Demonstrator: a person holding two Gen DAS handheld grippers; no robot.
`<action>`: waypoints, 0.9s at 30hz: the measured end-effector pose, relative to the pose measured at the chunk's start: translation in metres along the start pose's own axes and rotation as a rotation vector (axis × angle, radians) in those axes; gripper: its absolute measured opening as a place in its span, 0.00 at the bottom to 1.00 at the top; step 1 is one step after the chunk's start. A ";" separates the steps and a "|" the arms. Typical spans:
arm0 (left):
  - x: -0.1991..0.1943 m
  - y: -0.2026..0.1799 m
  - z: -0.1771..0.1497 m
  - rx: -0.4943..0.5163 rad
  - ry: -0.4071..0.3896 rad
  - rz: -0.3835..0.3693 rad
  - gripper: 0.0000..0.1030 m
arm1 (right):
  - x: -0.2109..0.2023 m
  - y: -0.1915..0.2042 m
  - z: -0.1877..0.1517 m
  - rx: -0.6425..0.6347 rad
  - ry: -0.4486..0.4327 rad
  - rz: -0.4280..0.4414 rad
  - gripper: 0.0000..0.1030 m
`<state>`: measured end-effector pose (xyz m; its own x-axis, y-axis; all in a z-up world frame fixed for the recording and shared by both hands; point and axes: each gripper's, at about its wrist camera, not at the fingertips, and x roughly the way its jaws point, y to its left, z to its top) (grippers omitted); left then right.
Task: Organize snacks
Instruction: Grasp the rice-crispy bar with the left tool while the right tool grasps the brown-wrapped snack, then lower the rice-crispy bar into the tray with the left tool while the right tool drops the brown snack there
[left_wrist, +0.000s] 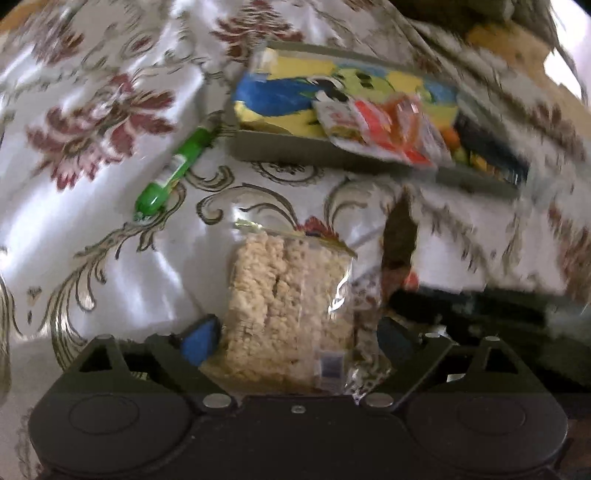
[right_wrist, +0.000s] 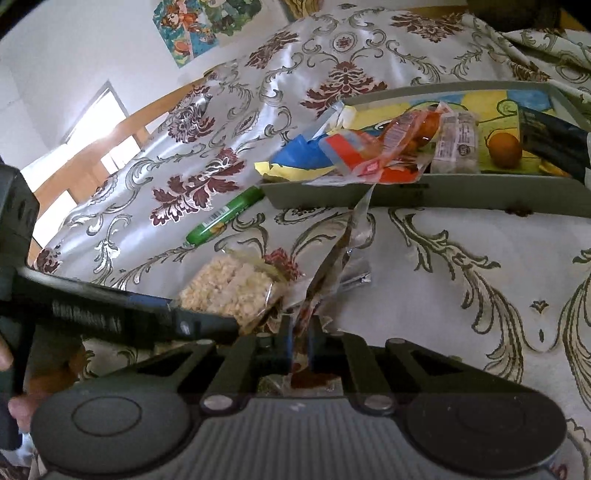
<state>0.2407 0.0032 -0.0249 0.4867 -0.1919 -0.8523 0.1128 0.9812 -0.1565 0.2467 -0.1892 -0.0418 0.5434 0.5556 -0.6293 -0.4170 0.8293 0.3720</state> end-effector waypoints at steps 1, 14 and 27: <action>0.001 -0.005 -0.002 0.038 0.002 0.023 0.88 | 0.000 0.000 0.000 0.000 -0.001 -0.001 0.08; -0.007 -0.015 -0.013 0.103 -0.061 0.138 0.71 | -0.005 0.005 0.000 -0.028 -0.020 0.012 0.08; -0.042 -0.017 -0.006 -0.013 -0.244 0.202 0.71 | -0.025 0.019 0.004 -0.119 -0.154 0.029 0.01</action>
<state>0.2129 -0.0052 0.0105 0.6917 0.0092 -0.7221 -0.0178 0.9998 -0.0042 0.2279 -0.1877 -0.0163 0.6315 0.5893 -0.5040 -0.5122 0.8050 0.2994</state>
